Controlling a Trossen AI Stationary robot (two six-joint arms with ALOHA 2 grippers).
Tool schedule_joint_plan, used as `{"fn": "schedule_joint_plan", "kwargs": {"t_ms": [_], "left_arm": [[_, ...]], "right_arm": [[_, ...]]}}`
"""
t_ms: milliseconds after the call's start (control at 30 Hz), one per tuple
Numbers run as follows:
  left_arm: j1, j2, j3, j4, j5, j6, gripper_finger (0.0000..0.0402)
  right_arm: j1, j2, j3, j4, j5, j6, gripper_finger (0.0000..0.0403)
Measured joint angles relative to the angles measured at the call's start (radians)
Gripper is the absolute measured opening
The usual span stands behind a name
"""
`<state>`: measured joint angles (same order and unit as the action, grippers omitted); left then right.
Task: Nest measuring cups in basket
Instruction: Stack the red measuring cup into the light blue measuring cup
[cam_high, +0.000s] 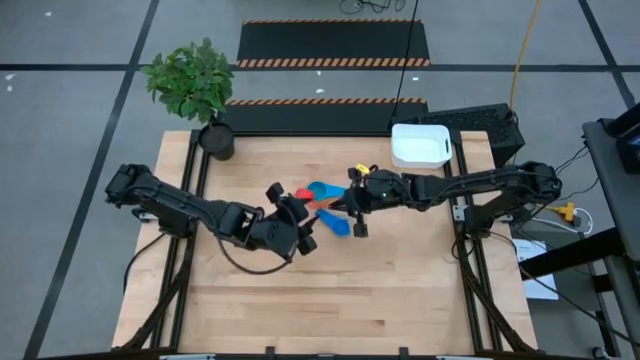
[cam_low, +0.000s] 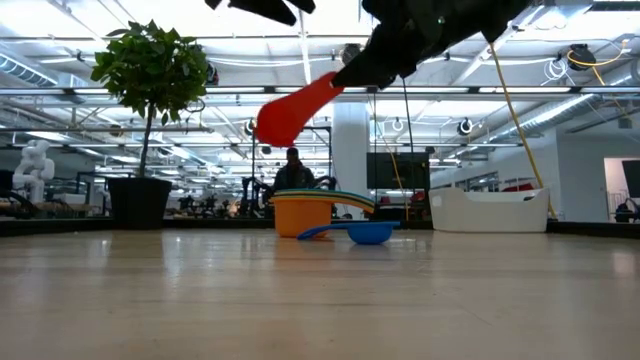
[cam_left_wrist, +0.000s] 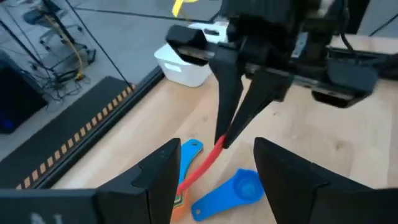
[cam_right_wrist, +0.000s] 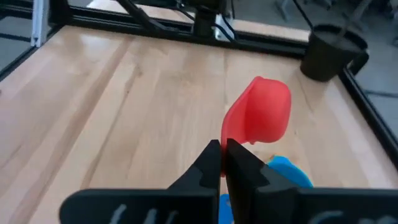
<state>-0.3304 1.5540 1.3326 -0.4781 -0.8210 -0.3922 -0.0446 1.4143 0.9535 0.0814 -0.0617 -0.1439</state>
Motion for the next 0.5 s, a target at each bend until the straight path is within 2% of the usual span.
{"fn": "schedule_joint_plan", "kwargs": {"t_ms": [267,367,500], "left_arm": [[-0.015,-0.013,0.000,-0.130,-0.082,-0.085,0.0191],[-0.015,-0.012,0.000,-0.182,-0.105,-0.123,0.0191],[-0.011,-0.012,0.000,-0.238,-0.129,-0.168,0.0191]], "right_arm": [[-0.085,0.000,-0.024,0.057,-0.237,0.127,0.0000],[-0.123,0.000,-0.071,0.166,-0.312,0.198,0.0000],[-0.170,0.000,-0.143,0.319,-0.335,0.303,0.0000]]}}
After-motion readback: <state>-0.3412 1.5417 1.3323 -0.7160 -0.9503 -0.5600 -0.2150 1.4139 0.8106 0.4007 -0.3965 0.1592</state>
